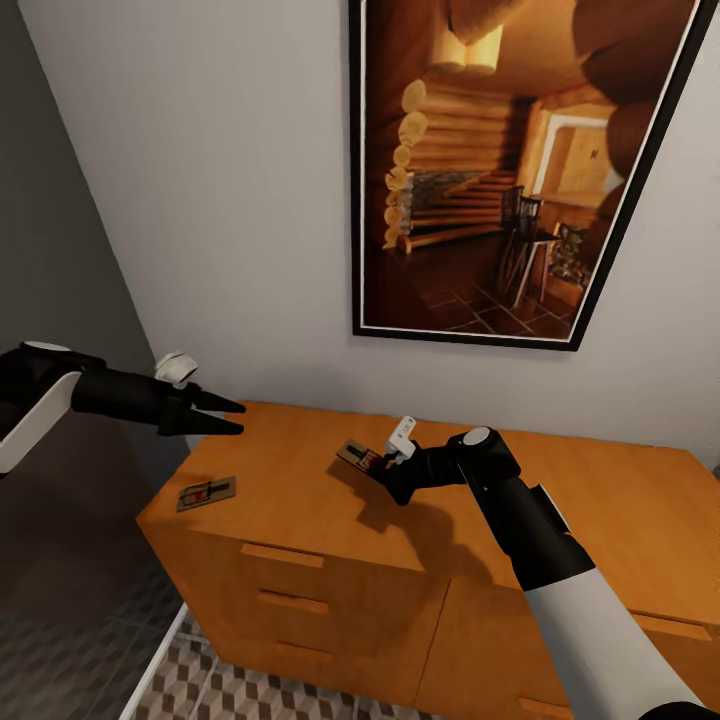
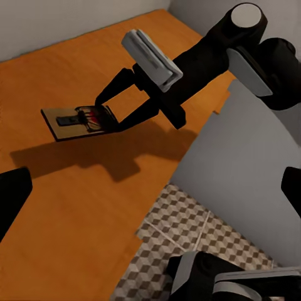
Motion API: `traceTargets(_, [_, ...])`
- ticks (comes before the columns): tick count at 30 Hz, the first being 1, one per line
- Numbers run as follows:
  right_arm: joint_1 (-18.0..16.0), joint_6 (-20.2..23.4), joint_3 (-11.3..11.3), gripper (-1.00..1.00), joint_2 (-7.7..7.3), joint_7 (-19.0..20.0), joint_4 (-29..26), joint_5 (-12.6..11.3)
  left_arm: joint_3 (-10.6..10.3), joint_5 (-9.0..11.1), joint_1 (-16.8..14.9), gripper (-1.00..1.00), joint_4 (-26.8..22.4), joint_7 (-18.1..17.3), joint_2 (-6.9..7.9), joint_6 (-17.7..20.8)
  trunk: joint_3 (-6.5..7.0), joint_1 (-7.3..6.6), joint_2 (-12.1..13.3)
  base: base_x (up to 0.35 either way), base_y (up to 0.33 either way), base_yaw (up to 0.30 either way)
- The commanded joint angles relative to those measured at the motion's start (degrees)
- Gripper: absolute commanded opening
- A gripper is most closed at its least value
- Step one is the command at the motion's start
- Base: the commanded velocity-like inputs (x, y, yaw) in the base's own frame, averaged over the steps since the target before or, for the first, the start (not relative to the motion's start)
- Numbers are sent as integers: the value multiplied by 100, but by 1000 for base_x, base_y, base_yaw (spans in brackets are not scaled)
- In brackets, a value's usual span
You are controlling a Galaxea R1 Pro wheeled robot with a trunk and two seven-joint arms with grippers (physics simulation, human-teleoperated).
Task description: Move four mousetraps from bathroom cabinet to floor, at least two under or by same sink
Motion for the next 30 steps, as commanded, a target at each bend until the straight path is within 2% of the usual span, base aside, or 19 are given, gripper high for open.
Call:
traceTargets(1, [-5,46,-4,-100,3,54,-6,31,-13,19,-9,100,2,1,21,32,-7,0,-4,0,0,-4])
traceTargets(14, [-5,54,-4,-100,3,54,-14,29,-36,-1,-9,100,29,4,124,28,-6,0,-4,0,0,-1])
traceTargets(17, [-5,51,-4,-100,3,54,-15,30,-25,-2,-9,100,23,3,255,28,-6,0,-4,0,0,0])
traceTargets(24, [-5,49,-4,-100,3,54,-11,29,-11,-1,-9,100,15,0,335,35,15,0,-4,0,0,-97])
traceTargets(30, [-5,51,-4,-100,3,54,-15,29,15,5,-9,100,-1,-3,604,37,30,0,-4,0,0,-84])
